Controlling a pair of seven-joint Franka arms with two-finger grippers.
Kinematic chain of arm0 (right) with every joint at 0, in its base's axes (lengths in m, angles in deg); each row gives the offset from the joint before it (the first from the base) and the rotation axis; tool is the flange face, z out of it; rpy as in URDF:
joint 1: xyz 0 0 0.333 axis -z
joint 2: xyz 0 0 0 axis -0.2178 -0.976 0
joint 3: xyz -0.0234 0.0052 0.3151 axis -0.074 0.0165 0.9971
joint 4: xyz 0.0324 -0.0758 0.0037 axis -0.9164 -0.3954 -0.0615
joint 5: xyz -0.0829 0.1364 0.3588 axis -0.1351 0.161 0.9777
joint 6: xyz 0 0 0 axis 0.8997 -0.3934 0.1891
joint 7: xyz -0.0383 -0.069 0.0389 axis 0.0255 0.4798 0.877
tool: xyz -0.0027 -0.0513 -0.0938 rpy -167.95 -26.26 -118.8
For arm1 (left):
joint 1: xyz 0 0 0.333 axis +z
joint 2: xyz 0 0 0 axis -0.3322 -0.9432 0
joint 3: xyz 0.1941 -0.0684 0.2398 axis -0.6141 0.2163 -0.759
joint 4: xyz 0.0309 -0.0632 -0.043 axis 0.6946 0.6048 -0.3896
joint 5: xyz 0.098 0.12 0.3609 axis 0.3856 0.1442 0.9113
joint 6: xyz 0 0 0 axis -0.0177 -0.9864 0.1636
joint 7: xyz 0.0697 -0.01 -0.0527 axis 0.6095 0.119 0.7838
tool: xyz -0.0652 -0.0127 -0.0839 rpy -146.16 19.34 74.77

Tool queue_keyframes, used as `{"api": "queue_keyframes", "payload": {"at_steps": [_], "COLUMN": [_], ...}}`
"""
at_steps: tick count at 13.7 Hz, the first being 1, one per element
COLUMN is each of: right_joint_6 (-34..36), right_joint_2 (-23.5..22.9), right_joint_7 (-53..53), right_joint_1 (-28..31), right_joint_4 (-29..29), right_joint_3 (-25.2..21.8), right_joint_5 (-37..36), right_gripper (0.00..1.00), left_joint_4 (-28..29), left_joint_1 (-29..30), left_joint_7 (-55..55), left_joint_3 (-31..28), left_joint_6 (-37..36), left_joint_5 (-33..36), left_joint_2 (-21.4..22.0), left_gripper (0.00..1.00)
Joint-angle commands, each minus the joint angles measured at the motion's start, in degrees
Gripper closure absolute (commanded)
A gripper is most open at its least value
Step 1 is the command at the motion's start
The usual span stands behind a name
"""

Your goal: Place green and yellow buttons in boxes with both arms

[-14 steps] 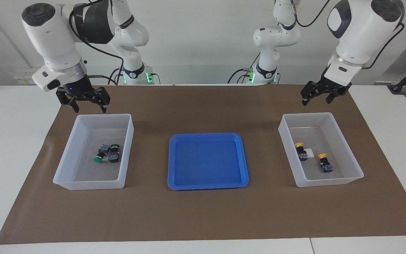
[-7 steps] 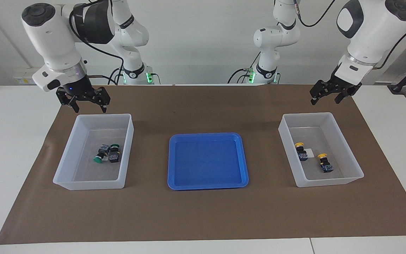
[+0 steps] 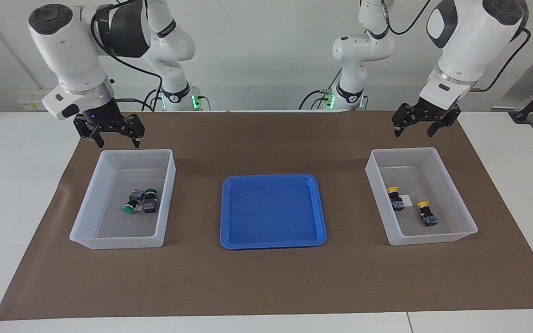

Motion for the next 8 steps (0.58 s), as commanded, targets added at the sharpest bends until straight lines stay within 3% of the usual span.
{"api": "queue_keyframes", "payload": {"at_steps": [1,8], "right_joint_6": [0.95,1.04], "right_joint_2": [0.33,0.33], "right_joint_7": [-0.23,-0.23], "right_joint_1": [0.28,0.28], "right_joint_4": [0.3,0.3], "right_joint_3": [0.26,0.26], "right_joint_5": [1.27,1.27], "right_gripper": [0.0,0.0], "left_joint_4": [0.53,0.45], "left_joint_1": [-0.4,-0.58], "left_joint_7": [-0.73,-0.73], "left_joint_3": [-0.53,-0.53], "left_joint_6": [0.65,0.83], "left_joint_5": [0.86,2.01], "left_joint_2": [0.97,0.89], "left_gripper": [0.0,0.0]}}
